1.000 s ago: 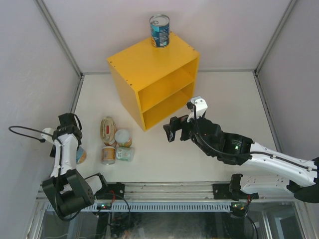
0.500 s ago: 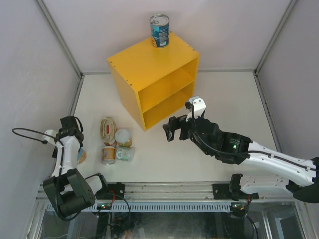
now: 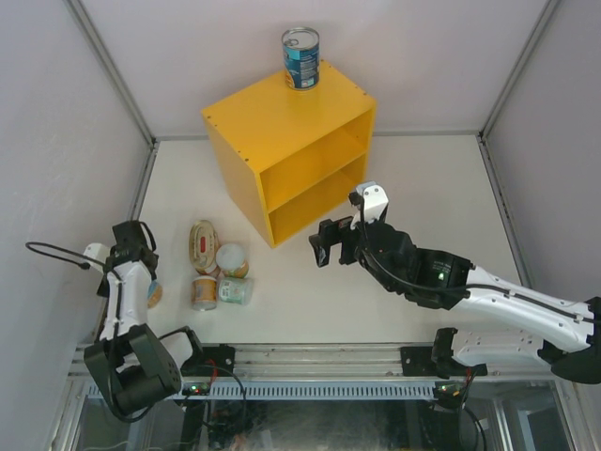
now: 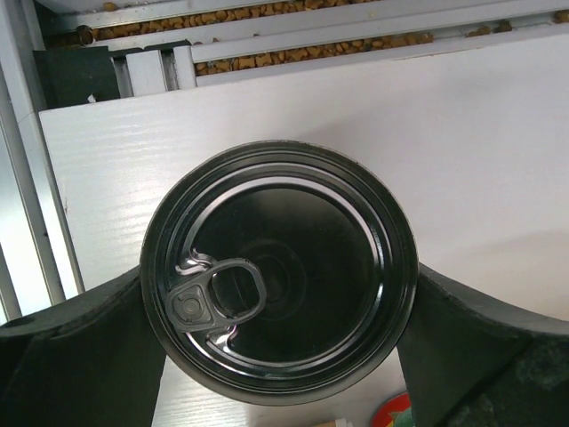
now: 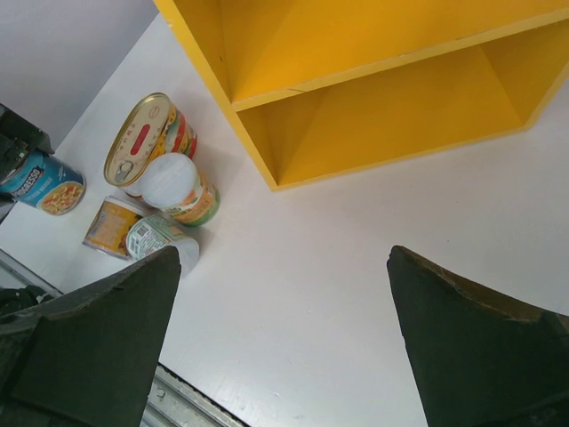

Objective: Place and organize the canned foods onto the counter
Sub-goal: Pick up the canned food from the center of the board.

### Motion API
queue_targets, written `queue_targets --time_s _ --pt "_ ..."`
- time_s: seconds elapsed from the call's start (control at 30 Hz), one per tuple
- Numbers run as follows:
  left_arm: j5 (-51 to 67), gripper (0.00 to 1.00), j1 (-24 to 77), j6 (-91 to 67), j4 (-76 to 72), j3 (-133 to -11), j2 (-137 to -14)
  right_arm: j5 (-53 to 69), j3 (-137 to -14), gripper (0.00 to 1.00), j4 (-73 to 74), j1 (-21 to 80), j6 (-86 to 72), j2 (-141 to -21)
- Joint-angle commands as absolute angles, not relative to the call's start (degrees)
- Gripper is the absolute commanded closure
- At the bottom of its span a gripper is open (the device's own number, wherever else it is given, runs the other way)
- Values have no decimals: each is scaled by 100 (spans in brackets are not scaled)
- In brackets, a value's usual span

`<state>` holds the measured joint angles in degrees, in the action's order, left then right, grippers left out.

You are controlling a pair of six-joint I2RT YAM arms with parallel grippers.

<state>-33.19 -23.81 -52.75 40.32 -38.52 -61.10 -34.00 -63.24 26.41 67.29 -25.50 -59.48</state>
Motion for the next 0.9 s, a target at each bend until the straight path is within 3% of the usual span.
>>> queue_targets --time_s 0.0,0.33,0.87 --pt "-2946 100 -2353 -4979 3880 -3803 -5836 -3362 -6279 0 2336 6609 -2479 -5777" --pt "-2884 100 -1973 -4817 3819 -4000 -5146 -3191 -6220 0 2124 6566 -2471 -5842" --pt "-3089 100 -1549 -4482 4361 -5398 -4811 -3044 -6038 0 2105 6279 -2575 -5617"
